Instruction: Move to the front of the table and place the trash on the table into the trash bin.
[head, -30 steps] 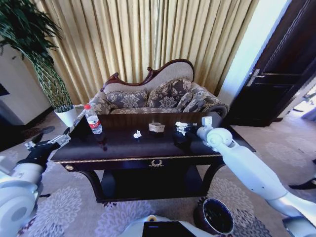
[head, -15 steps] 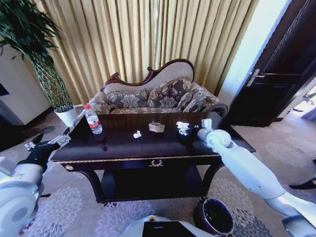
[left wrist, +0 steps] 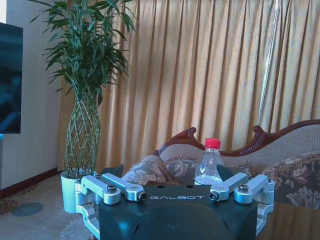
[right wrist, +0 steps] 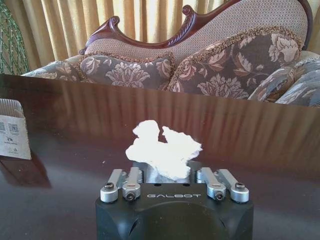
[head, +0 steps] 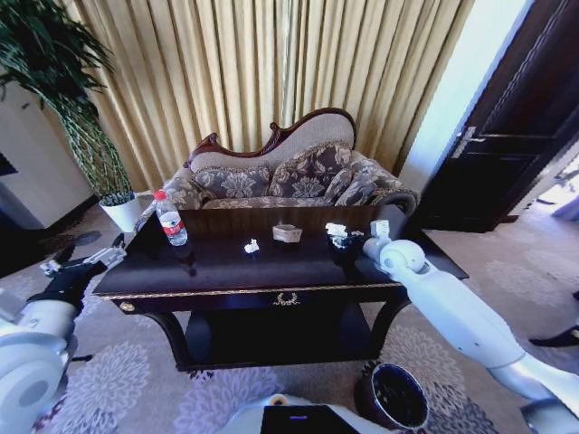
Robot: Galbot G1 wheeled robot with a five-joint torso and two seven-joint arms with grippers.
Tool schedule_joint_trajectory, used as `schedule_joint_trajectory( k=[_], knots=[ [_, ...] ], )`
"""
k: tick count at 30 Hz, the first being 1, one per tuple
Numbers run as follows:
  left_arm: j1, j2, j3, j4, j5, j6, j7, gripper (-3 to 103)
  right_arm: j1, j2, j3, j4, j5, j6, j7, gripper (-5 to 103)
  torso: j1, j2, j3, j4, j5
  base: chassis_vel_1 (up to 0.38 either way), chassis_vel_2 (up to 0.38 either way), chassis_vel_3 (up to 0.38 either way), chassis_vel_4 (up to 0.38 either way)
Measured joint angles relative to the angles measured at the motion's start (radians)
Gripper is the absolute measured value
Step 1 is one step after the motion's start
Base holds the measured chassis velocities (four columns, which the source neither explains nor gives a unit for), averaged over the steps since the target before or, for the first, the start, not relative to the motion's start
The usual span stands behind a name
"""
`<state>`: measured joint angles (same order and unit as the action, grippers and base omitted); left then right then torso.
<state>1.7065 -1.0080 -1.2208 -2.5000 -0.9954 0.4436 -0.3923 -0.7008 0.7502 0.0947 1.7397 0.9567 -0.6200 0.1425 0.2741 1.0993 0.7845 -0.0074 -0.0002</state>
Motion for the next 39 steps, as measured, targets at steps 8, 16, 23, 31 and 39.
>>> schedule_joint_trajectory(
  k=[8,16,23,31,39],
  knots=[
    [0.001,-0.003,-0.002,0.000,0.001,-0.001,0.000,100,-0.008,-0.007,0.008,0.012,0.001,0.000,0.000,22,0.000,0.000,0.000,0.0000,0.0000,0.000,0.000,0.000,0.000],
    [0.007,-0.006,-0.027,0.000,-0.001,-0.001,0.002,100,-0.007,-0.012,0.011,0.018,0.006,0.001,-0.002,1,0.000,0.000,0.000,0.0001,0.0000,0.000,0.000,0.000,0.000],
    [0.004,-0.009,-0.022,0.000,-0.001,-0.002,0.003,100,-0.037,-0.020,0.045,0.032,-0.006,0.031,-0.023,0,0.000,0.000,0.000,0.0002,0.0000,0.000,0.000,0.000,0.000],
    [-0.004,-0.007,-0.006,0.000,-0.001,-0.002,0.002,100,-0.134,-0.025,0.161,0.093,-0.042,0.143,-0.030,0,0.000,0.000,0.000,0.0000,0.0000,0.000,0.000,0.000,0.000],
    [-0.012,-0.011,0.005,0.000,-0.001,-0.002,0.000,100,-0.266,-0.032,0.311,0.190,-0.047,0.241,-0.033,0,0.000,0.000,0.000,-0.0001,0.0000,0.000,0.000,0.000,0.000]
  ],
)
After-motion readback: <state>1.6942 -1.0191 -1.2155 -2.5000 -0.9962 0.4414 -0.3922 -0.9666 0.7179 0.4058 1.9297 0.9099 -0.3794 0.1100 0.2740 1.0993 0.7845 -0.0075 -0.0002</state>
